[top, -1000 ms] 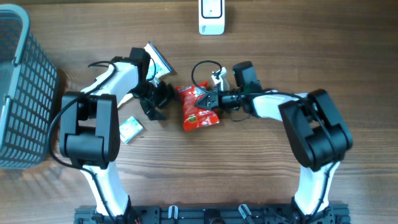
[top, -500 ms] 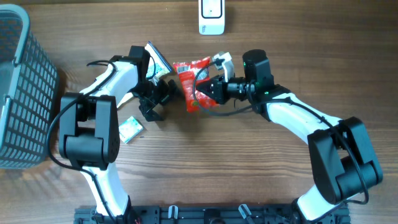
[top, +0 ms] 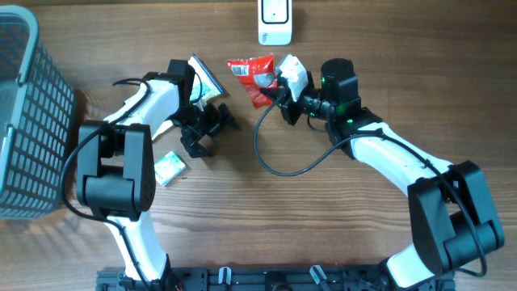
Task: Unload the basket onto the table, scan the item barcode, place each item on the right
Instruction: 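Carry the red bag with the right gripper to the white scanner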
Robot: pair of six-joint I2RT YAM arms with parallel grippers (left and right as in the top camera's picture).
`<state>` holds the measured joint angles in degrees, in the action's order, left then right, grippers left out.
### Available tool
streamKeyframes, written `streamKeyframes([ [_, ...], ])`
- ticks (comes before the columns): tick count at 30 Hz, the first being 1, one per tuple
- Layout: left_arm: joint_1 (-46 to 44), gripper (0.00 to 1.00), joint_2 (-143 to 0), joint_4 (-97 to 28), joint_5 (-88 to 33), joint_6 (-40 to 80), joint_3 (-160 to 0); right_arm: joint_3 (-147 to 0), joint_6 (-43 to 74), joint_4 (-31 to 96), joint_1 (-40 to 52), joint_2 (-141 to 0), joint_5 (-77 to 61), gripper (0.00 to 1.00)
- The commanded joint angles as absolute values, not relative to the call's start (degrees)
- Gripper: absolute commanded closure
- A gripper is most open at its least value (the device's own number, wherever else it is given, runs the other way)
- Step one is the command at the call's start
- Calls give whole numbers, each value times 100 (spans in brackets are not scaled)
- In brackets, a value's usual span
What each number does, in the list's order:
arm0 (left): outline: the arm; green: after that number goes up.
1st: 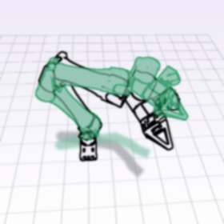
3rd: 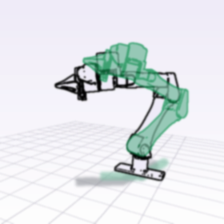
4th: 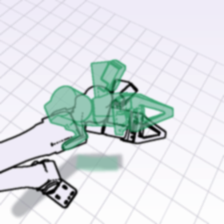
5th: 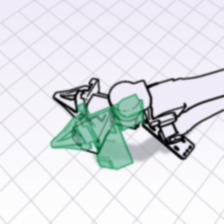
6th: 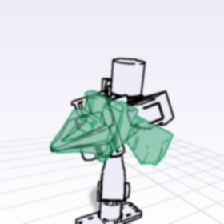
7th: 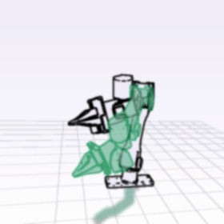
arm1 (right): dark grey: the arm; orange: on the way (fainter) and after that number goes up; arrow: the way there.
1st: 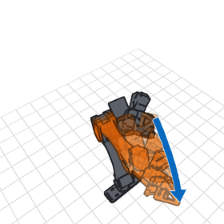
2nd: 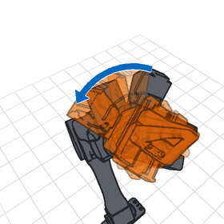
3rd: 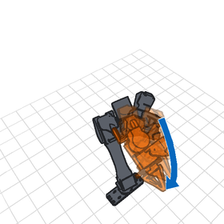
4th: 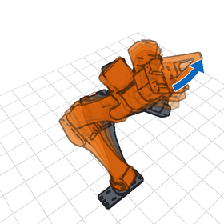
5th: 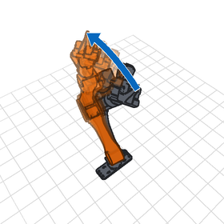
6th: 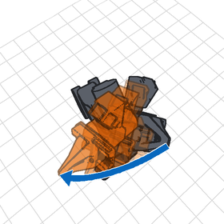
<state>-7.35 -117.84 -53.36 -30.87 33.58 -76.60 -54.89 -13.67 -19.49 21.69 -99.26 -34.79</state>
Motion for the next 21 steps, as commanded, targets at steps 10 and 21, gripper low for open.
streamKeyframes([
  [10, -685, 0, -12243, -5188, -1938, 3179, -7402, -5548, -2204, -2388, 2189, -9717, -2655, 96],
  [21, -685, 0, -12243, -5188, -1938, 3179, -7402, -5548, -3625, -2591, 2196, -9717, 504, 96],
])
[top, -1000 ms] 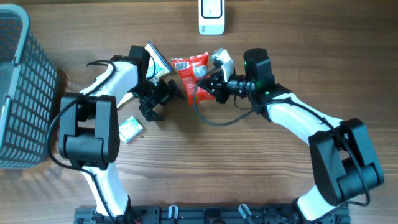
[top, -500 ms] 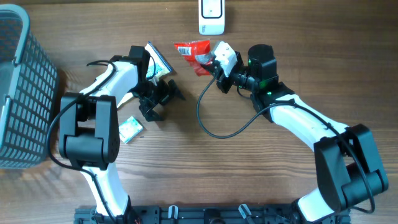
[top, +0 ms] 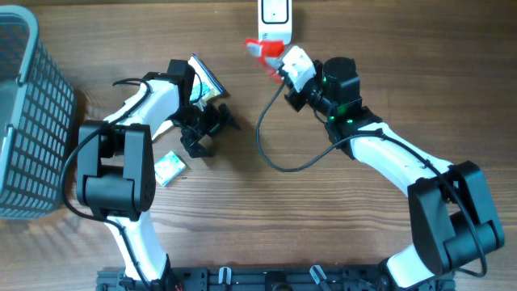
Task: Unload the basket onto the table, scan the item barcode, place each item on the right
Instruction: 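Carry the red bag with the right gripper to the white scanner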
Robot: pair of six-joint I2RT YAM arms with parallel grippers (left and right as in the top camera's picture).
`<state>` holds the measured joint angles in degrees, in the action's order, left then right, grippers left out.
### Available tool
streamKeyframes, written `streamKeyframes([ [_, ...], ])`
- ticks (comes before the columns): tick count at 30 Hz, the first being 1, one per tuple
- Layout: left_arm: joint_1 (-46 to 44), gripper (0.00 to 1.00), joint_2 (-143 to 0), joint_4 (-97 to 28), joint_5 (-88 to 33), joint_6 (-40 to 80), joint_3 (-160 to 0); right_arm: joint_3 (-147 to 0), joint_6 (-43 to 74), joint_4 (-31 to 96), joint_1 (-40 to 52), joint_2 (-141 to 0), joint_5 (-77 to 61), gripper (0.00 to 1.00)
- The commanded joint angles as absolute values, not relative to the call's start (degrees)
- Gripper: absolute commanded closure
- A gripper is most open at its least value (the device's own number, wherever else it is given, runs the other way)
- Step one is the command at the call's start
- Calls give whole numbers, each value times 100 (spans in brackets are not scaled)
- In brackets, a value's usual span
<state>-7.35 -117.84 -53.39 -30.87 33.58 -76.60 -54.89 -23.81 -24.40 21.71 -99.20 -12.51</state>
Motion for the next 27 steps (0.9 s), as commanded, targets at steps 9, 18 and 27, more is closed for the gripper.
streamKeyframes([
  [9, -685, 0, -12243, -5186, -1938, 3179, -7402, -5548, -8486, -3155, 2200, -9902, 1135, 96],
  [18, -685, 0, -12243, -5188, -1938, 3179, -7402, -5754, -9238, -5098, 2145, -10790, 373, 96],
  [27, -685, 0, -12243, -5188, -1938, 3179, -7402, -6709, -7933, -5561, 2102, -11745, 202, 96],
])
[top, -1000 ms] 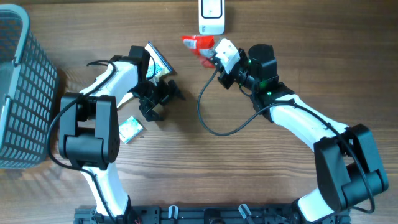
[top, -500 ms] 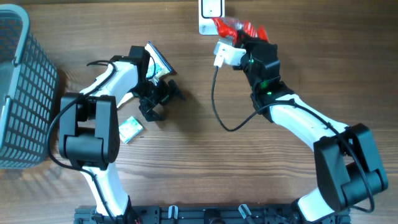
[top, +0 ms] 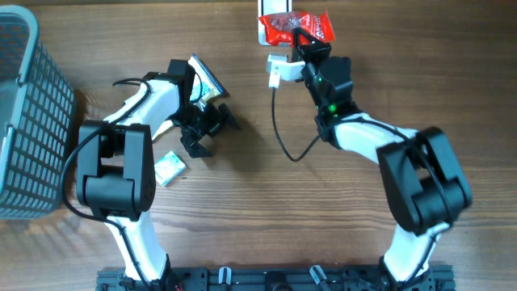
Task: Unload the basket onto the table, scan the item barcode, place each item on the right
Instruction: 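Carry the red bag with the right gripper to the white scanner, then move the red bag away and drop it at the top-right table corner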
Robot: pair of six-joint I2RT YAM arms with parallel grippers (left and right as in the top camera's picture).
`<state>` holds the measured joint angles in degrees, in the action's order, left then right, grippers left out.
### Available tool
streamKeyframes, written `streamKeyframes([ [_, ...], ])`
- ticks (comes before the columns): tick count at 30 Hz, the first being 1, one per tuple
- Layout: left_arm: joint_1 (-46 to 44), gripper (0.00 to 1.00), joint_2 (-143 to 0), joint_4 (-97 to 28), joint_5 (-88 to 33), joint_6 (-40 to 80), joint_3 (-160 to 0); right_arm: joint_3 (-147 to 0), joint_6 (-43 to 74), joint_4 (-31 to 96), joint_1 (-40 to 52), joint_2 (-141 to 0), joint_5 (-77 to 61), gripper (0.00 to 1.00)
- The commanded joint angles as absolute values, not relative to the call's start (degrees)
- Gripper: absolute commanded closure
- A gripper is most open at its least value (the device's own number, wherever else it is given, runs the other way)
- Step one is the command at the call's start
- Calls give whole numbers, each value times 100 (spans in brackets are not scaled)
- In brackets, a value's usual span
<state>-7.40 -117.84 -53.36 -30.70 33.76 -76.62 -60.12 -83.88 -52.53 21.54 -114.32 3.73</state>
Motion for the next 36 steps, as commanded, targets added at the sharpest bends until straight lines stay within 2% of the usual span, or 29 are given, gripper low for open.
streamKeyframes([
  [1, -685, 0, -12243, -5188, -1938, 3177, -7402, -6982, -7931, -5572, 2102, -11889, 202, 96],
  [6, -685, 0, -12243, -5188, -1938, 3179, -7402, -8715, -8075, -5078, 1984, -12899, 303, 96],
  [11, -685, 0, -12243, -5188, -1938, 3179, -7402, -9802, -9004, -4941, 1765, -13968, 552, 96],
  [13, -685, 0, -12243, -5188, -1938, 3179, -7402, -9867, -9474, -4661, 1737, -14186, 591, 96],
  [19, -685, 0, -12243, -5188, -1938, 3179, -7402, -9867, -9413, -4644, 1732, -14398, 596, 96],
  [30, -685, 0, -12243, -5188, -1938, 3177, -7402, -9867, -9426, -5548, 1470, -14396, 1271, 96],
  [36, -685, 0, -12243, -5188, -1938, 3179, -7402, -9867, -7970, -5548, 644, -14396, 3199, 96],
])
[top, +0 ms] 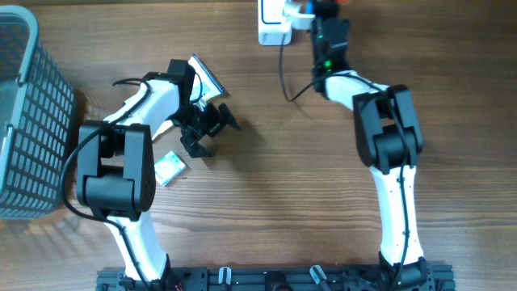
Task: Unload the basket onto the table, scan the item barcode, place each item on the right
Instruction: 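Move the red bag away and drop it at the top-right table corner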
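Observation:
A white scanner (273, 24) stands at the table's far edge. My right gripper (321, 5) reaches to the top edge of the overhead view, just right of the scanner. Its fingers are mostly cut off there. Only a sliver of the red packet (334, 2) shows at them, and the gripper seems shut on it. My left gripper (207, 132) rests open on the table at centre left with nothing between its fingers. A blue-green packet (207, 79) lies just beyond that gripper.
A grey mesh basket (24, 113) fills the left edge. A small green-and-white packet (170, 167) lies near the left arm's base link. The right arm's black cable (284, 77) loops over the wood below the scanner.
My right gripper has moved further away with the red packet, from right over the scanner to the top edge of the view, where the packet is almost out of sight. The left arm is unchanged.
My right gripper first held the red packet on the table below the scanner. It then held the packet raised near the scanner's lower edge, then spread over the scanner's top. Now it is past the scanner at the frame edge. The left arm stayed still throughout.

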Robot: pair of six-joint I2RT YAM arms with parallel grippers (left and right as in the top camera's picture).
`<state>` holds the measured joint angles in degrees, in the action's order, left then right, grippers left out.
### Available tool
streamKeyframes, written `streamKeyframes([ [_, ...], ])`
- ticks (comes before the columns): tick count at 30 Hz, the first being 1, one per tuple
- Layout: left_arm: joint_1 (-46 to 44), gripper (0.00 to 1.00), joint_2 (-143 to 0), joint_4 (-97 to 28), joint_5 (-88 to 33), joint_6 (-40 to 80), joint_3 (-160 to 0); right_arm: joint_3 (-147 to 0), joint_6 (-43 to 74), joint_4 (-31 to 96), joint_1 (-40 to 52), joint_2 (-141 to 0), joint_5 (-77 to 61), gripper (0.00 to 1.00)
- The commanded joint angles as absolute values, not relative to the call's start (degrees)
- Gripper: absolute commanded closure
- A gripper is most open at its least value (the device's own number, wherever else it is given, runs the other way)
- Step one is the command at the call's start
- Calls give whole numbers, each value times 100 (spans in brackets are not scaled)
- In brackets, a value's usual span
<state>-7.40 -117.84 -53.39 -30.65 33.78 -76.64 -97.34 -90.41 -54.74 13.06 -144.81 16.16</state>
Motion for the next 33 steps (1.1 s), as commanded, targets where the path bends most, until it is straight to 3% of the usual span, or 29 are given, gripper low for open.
streamKeyframes([
  [1, -685, 0, -12243, -5188, -1938, 3177, -7402, -9867, -7609, -5548, 438, -14396, 3715, 96],
  [8, -685, 0, -12243, -5188, -1938, 3179, -7402, -9867, -5631, -4217, -860, -14396, 6257, 96],
  [12, -685, 0, -12243, -5188, -1938, 3177, -7402, -9863, -5039, -2921, -1380, -14396, 6477, 96],
  [17, -685, 0, -12243, -5188, -1938, 3179, -7402, -9863, -4737, -2497, -1594, -14396, 6490, 96],
  [19, -685, 0, -12243, -5188, -1938, 3179, -7402, -9863, -4635, -2373, -1612, -14396, 6449, 64],
  [21, -685, 0, -12243, -5188, -1938, 3177, -7402, -9863, -4296, -2204, -1621, -14396, 6451, 8],
  [22, -685, 0, -12243, -5188, -1938, 3179, -7402, -9863, -4163, -2091, -1621, -14396, 6447, 0],
  [28, -685, 0, -12243, -5188, -1938, 3177, -7402, -9863, -3107, -1269, -1621, -14337, 6233, 0],
  [33, -685, 0, -12243, -5188, -1938, 3177, -7402, -9863, -1905, 495, -1645, -13743, 4038, 0],
])
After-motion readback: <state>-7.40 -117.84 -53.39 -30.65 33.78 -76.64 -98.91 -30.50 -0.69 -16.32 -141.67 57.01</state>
